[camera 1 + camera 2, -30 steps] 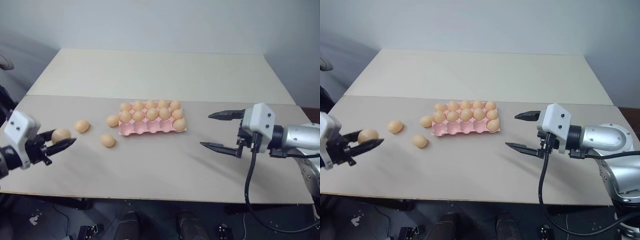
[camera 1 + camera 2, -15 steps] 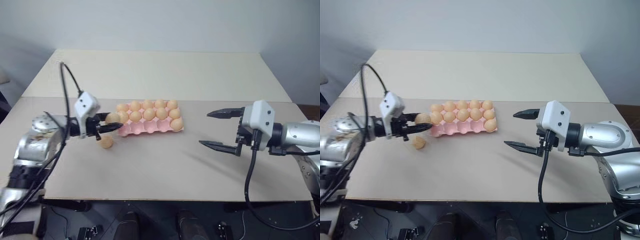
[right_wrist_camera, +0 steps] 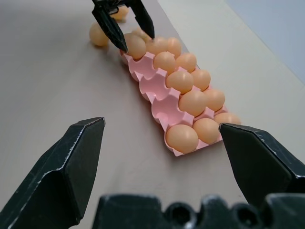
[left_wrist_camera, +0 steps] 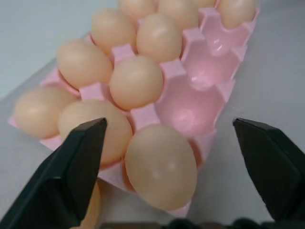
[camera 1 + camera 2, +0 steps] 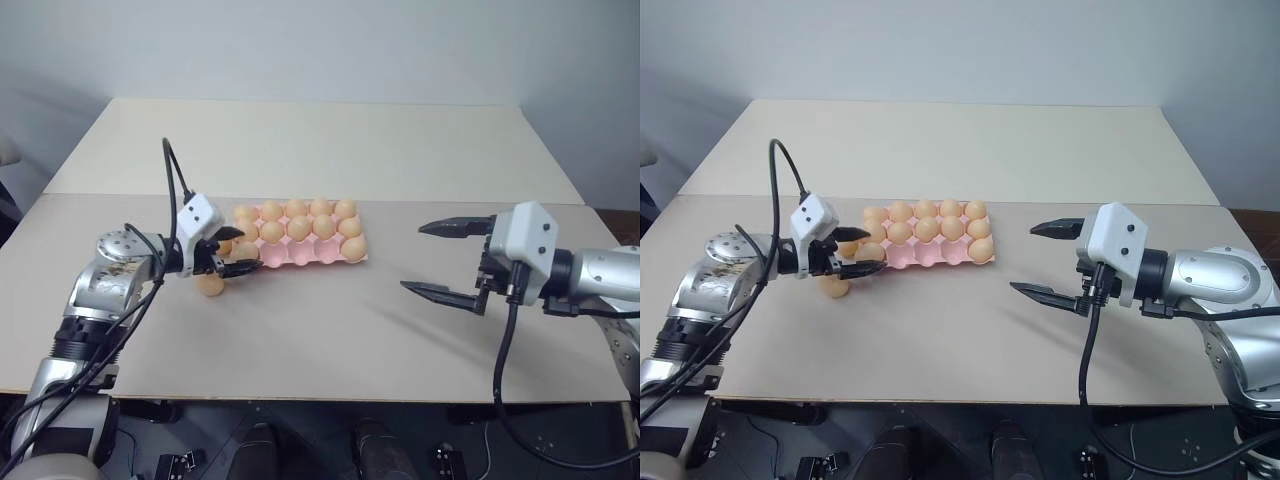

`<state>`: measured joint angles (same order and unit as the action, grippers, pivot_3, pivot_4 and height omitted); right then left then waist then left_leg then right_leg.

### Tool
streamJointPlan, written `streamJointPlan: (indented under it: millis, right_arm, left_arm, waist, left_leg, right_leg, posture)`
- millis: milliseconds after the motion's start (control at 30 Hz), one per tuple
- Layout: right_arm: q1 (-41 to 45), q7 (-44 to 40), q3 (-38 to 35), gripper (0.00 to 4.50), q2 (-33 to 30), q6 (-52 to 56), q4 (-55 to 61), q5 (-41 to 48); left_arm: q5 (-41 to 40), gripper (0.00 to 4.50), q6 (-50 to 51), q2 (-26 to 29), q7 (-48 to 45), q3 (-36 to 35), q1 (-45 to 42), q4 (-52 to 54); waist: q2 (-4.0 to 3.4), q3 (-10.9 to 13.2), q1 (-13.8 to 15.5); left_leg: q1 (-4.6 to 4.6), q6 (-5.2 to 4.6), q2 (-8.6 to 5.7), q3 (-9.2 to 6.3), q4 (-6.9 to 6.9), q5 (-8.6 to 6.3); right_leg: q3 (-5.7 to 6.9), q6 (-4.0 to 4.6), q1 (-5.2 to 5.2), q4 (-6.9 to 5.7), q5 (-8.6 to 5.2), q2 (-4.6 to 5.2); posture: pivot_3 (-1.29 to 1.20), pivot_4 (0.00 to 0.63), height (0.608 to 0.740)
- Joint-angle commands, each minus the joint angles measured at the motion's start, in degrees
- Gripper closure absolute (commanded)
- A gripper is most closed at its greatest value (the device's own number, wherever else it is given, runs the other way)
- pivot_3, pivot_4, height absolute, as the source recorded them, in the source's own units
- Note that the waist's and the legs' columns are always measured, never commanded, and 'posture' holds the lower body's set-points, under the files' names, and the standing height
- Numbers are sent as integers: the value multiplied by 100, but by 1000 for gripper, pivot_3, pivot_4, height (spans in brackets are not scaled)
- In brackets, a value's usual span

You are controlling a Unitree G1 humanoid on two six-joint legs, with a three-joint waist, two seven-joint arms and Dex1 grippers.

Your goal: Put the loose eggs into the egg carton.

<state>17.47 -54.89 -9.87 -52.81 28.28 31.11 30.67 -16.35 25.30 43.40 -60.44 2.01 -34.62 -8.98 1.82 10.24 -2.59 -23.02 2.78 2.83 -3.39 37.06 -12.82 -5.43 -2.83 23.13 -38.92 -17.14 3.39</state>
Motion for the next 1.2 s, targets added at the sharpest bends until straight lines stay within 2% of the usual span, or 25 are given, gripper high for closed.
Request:
streamJointPlan:
  millis: [33, 133, 233, 300, 367, 467, 567, 700, 967, 1033, 1200]
  right_arm:
    - [49, 20, -196, 0, -60, 18, 168, 142]
    - [91, -22, -148, 0, -51, -26, 94, 127]
    - [132, -94, -93, 0, -37, -106, -35, 81]
    - [167, -161, -36, 0, -18, -166, -132, 54]
    - [173, -211, -5, 0, 5, -210, -193, 31]
    - [211, -286, 70, 0, 53, -288, -333, -16]
    - [215, -332, 109, 0, 72, -332, -429, -33]
    - [208, -331, 175, 0, 92, -380, -524, -83]
    - [203, -341, 102, 0, 64, -297, -472, -21]
    - [243, -311, 107, 0, 72, -266, -458, -11]
    - [290, -257, 132, 0, 92, -244, -415, -12]
  left_arm:
    - [-359, 20, 257, 284, -30, -535, 190, 638]
    - [-784, 20, 748, 602, 43, -1199, 527, 1223]
    - [-1009, 20, 687, 892, 23, -2058, 1305, 1763]
    - [-1200, 20, 762, 929, -5, -2937, 2157, 2323]
    - [-1412, 20, 844, 857, 6, -3595, 2849, 2782]
    - [-1614, 20, 629, 453, -198, -4700, 4159, 3313]
    - [-1846, 20, 567, 121, -252, -5238, 4934, 3594]
    - [-1939, 20, 326, -165, -138, -5284, 5358, 3691]
    - [-2073, 20, 309, -14, 140, -5109, 5208, 3577]
    - [-1993, 20, 415, 131, 415, -5006, 5000, 3440]
    - [-1548, 20, 1148, 850, 1358, -4194, 3917, 2585]
  waist:
    - [0, 0, -7]
    - [0, 0, -6]
    - [0, 0, -43]
    - [-2, 0, -63]
    - [-1, 1, -47]
    - [-1, 1, -24]
    - [1, 1, 15]
    - [3, -1, 81]
    - [5, -2, 21]
    - [5, -2, 15]
    - [5, -3, 25]
  left_leg:
    - [1, 0, 0, 0, 0, 0]
    - [2, 0, 1, -1, -1, 0]
    - [4, -1, 3, 1, -2, -1]
    - [5, -1, 3, 0, -5, -1]
    - [10, -1, 4, 4, -7, -1]
    - [12, 0, 5, 7, -6, -1]
    - [13, 0, 6, 7, -6, -1]
    - [17, 1, 3, 5, -5, -1]
    - [17, 1, 4, 5, -7, -2]
    - [18, 1, 4, 5, -8, -2]
    - [18, 1, 3, 0, -7, -2]
  right_leg:
    - [0, 0, 0, -1, 0, 0]
    - [0, 0, 0, -2, 0, 0]
    - [-3, 0, 1, -1, -1, 0]
    - [-2, 0, 2, 0, -1, 0]
    - [-3, -1, -2, 0, -1, 2]
    - [-4, -1, -5, 3, -1, 4]
    - [-4, -1, -5, 6, -2, 3]
    - [0, -1, -17, 12, -2, 6]
    - [0, -1, -15, 12, -1, 4]
    - [-1, -1, -13, 11, -1, 3]
    - [1, -1, -15, 8, -1, 2]
  posture:
    - [0, 150, 740]
    - [0, 150, 740]
    - [0, 150, 740]
    - [0, 150, 740]
    - [0, 150, 740]
    - [0, 150, 740]
    - [0, 150, 740]
    - [0, 150, 740]
    - [0, 150, 740]
    - [0, 150, 740]
    - [0, 150, 740]
